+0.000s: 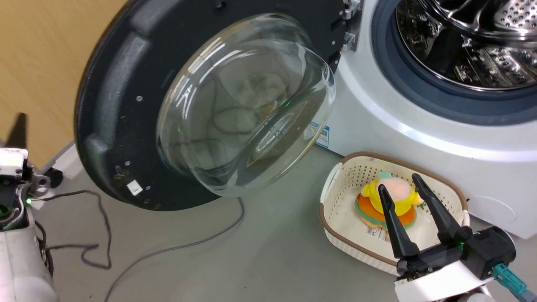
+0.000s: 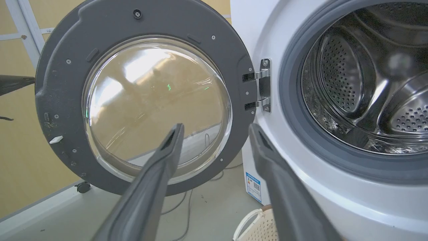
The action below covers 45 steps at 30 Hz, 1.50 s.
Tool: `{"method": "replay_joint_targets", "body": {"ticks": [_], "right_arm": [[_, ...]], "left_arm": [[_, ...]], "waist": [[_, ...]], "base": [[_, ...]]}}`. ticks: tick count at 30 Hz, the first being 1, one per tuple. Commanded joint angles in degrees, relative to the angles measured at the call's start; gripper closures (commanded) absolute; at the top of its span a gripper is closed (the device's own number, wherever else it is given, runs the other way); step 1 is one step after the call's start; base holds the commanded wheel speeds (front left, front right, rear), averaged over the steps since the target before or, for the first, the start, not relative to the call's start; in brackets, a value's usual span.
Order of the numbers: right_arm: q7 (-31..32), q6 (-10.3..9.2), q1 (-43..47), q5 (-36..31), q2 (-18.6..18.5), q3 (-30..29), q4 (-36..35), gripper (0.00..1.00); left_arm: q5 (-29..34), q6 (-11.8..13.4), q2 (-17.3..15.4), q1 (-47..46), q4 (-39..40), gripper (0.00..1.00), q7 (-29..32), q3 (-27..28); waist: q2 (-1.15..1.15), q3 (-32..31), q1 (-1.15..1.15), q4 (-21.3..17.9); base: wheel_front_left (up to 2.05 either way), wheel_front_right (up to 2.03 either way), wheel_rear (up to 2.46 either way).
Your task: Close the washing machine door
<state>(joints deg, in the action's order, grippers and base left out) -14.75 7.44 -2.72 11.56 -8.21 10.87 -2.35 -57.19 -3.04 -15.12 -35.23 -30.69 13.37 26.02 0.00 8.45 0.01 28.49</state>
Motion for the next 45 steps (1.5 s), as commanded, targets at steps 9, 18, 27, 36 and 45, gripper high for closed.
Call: {"method": "replay_joint_targets", "body": {"ticks": [9,18,27,36,45], "right_arm": [[-0.2,0.05,-1.1,-0.4,-0.2,-0.4,0.0,0.0],[-0.2,0.05,-0.1,-0.3,1.2,-1.6,0.4,0.0],[-0.2,0.05,1.5,0.8,3.4,-4.2,0.5,0.0],[-0.2,0.05,2.9,0.3,4.1,-6.5,0.1,0.0],[-0.2,0.05,3.1,0.1,4.4,-7.5,-0.1,0.0]], "left_arm": [[-11.0,-2.1,0.3,-3.2,-5.3,1.0,17.8,0.4],[-15.1,-3.4,-0.3,2.9,0.0,1.0,29.7,-1.3],[-17.0,-0.9,3.2,13.4,12.2,1.0,38.1,-3.8],[-18.9,1.9,8.8,22.8,24.0,1.0,44.9,-9.0],[-26.3,3.7,12.1,29.8,30.9,1.0,44.7,-15.6]], "waist": [[0.0,0.0,-0.01,-1.6],[0.0,-2.8,-0.01,-3.2],[0.0,-6.6,-0.01,-6.0],[0.0,-7.2,-0.01,-10.0],[0.0,-6.3,-0.01,-16.3]], "base": [[0.0,0.0,0.0],[0.0,0.0,0.0],[0.0,0.0,0.0],[0.0,0.0,0.0],[0.0,0.0,0.0]]}}
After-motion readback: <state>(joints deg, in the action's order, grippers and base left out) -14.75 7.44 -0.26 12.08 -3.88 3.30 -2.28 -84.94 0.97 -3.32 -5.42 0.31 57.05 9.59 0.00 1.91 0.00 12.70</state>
